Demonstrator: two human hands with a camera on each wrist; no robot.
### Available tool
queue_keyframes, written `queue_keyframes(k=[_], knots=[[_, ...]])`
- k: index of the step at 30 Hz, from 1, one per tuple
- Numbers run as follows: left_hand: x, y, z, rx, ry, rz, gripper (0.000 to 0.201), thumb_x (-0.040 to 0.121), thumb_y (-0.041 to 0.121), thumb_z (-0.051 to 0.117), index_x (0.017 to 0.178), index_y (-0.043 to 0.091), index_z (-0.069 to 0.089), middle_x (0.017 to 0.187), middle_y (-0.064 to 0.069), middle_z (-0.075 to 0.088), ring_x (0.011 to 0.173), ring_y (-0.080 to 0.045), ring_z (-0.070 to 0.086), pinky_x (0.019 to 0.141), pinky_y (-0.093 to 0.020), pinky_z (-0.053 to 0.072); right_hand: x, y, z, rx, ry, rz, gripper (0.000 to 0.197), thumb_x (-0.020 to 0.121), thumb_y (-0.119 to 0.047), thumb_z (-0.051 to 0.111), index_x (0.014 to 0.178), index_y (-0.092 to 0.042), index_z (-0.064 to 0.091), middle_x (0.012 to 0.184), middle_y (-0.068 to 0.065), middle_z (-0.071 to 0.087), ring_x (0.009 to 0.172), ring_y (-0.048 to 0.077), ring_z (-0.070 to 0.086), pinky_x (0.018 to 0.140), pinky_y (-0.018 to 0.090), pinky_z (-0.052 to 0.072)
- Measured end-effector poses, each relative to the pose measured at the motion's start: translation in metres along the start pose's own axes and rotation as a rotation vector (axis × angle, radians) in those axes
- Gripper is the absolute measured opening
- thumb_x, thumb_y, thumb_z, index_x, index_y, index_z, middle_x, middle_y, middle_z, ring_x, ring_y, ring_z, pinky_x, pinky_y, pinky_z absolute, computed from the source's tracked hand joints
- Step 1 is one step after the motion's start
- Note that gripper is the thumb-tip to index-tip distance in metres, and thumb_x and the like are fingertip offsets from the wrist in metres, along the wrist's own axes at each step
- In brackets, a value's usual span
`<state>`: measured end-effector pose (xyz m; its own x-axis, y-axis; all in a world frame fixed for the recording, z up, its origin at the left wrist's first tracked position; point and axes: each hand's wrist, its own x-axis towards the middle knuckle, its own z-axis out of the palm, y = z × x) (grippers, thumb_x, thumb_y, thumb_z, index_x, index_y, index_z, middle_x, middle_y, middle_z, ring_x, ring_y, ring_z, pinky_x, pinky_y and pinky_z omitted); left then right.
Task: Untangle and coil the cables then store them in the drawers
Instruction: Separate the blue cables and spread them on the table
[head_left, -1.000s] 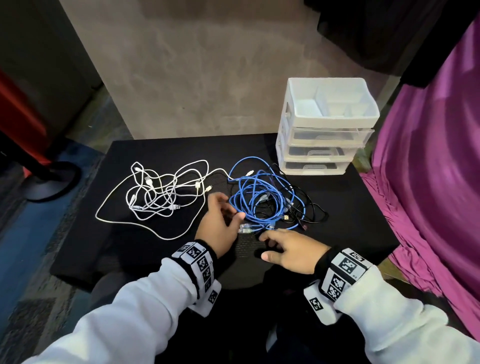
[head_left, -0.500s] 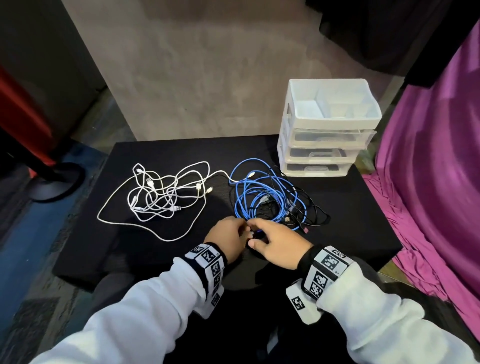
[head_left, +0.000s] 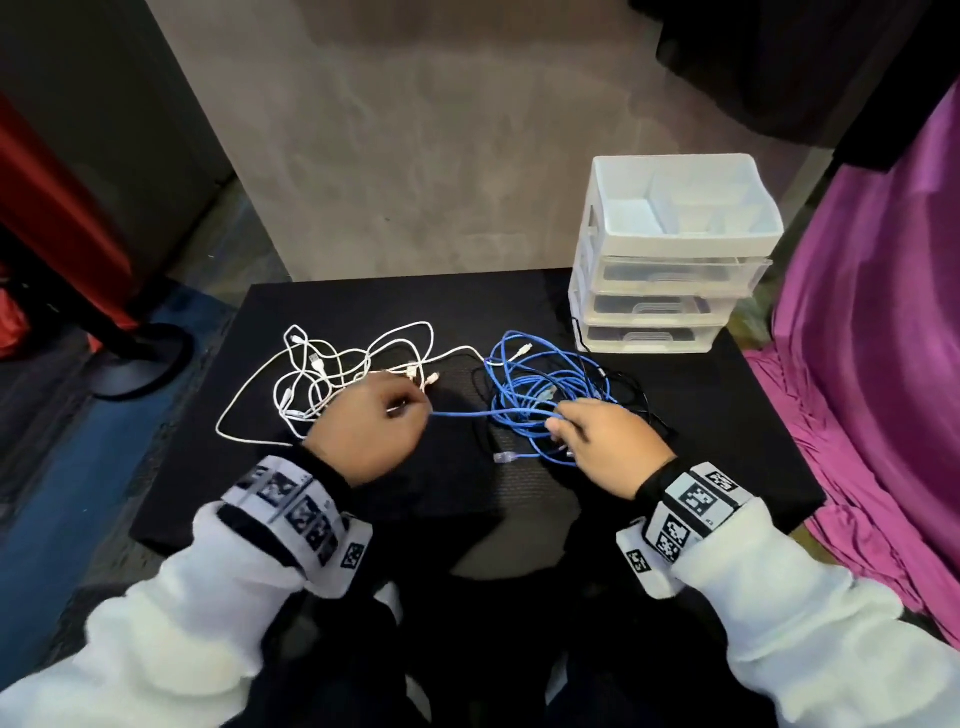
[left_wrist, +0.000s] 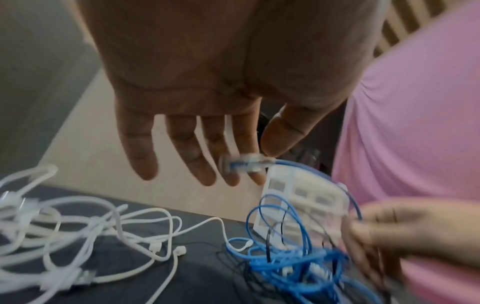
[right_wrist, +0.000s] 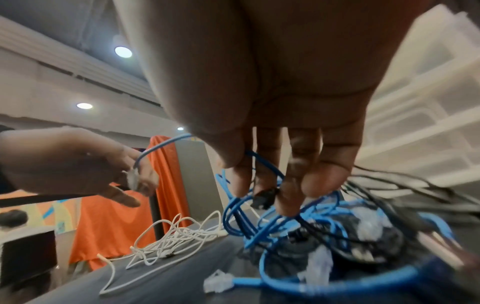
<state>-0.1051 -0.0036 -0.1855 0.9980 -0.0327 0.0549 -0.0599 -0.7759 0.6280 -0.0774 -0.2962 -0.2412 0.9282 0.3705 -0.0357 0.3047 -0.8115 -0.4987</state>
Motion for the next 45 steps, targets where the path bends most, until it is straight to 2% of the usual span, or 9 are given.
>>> queue_keyframes(k=[4,12,17,21,24,28,32,37,45], knots=[[-0.01,0.028,0.039,0.088,-0.056,0.27,0.039,0.093,0.056,0.047,0.104,0.027,0.071,0.099,0.011,0.073,0.096,-0.013,0.067,0.092,-0.034,0.05,0.0,-0.024,-0.006,-0.17,-0.023,-0.087,0.031,0.105,-0.044,0.044,0.081,-0.025,0.05,0.09,-0.006,0.063,0.092,0.024,0.054,0.08,0.041,0.046],[-0.015,0.058,0.05,-0.15,-0.04,0.144,0.028,0.099,0.03,0.061,0.076,0.015,0.057,0.054,0.006,0.046,0.051,-0.008,0.042,0.056,-0.028,0.036,-0.007,-0.022,0.003,-0.027,-0.061,-0.052,0.025,0.103,-0.035,0.052,0.082,-0.023,0.057,0.086,-0.001,0.067,0.087,0.026,0.063,0.078,0.042,0.051],[-0.026,0.061,-0.022,-0.496,0.086,0.132,0.03,0.102,0.03,0.059,0.076,0.013,0.061,0.056,0.005,0.051,0.051,-0.011,0.045,0.053,-0.026,0.04,-0.001,0.014,0.003,0.124,0.028,0.058,0.03,0.104,-0.03,0.054,0.075,-0.022,0.059,0.073,-0.005,0.064,0.076,0.016,0.064,0.08,0.039,0.053],[-0.043,0.03,-0.042,-0.699,-0.103,-0.008,0.03,0.092,0.029,0.062,0.076,0.004,0.065,0.052,-0.005,0.049,0.049,-0.016,0.049,0.057,-0.026,0.047,0.01,0.015,-0.012,0.099,0.092,0.029,0.023,0.102,-0.025,0.055,0.081,-0.02,0.058,0.077,-0.007,0.06,0.077,0.018,0.058,0.074,0.036,0.045],[-0.054,0.019,-0.034,-0.591,-0.413,-0.218,0.055,0.093,0.054,0.057,0.087,0.002,0.073,0.073,-0.019,0.072,0.067,-0.024,0.067,0.065,-0.021,0.052,0.014,0.005,-0.023,0.085,0.087,-0.049,0.021,0.103,-0.023,0.052,0.084,-0.018,0.059,0.081,-0.004,0.063,0.076,0.017,0.058,0.074,0.04,0.047],[-0.05,0.027,0.002,-0.478,-0.365,-0.245,0.082,0.068,0.088,0.042,0.104,0.022,0.073,0.092,-0.002,0.079,0.09,-0.02,0.076,0.084,-0.027,0.056,0.005,-0.026,-0.029,-0.008,0.022,-0.222,0.022,0.103,-0.027,0.047,0.083,-0.024,0.054,0.086,-0.003,0.064,0.085,0.022,0.06,0.078,0.042,0.048],[-0.032,0.064,0.038,-0.369,-0.319,-0.015,0.048,0.094,0.064,0.052,0.09,0.019,0.07,0.085,0.002,0.077,0.081,-0.011,0.071,0.093,-0.037,0.054,-0.002,-0.053,-0.027,-0.134,-0.038,-0.314,0.018,0.088,-0.03,0.039,0.084,-0.019,0.052,0.088,0.001,0.06,0.087,0.026,0.057,0.075,0.044,0.048],[-0.02,0.094,0.05,-0.289,-0.182,0.112,0.04,0.103,0.03,0.055,0.064,0.022,0.05,0.049,0.01,0.049,0.048,-0.003,0.045,0.059,-0.033,0.041,0.0,-0.031,-0.012,0.109,0.021,-0.172,0.029,0.093,-0.034,0.041,0.091,-0.015,0.062,0.089,0.002,0.068,0.086,0.025,0.062,0.08,0.045,0.05],[-0.045,0.079,-0.037,-1.18,-0.018,0.179,0.028,0.081,0.025,0.059,0.056,0.019,0.047,0.048,0.007,0.034,0.038,-0.008,0.031,0.051,-0.028,0.042,0.014,0.018,0.003,0.309,0.17,0.0,0.027,0.103,-0.027,0.057,0.077,-0.021,0.057,0.069,-0.007,0.062,0.068,0.006,0.058,0.072,0.03,0.046]])
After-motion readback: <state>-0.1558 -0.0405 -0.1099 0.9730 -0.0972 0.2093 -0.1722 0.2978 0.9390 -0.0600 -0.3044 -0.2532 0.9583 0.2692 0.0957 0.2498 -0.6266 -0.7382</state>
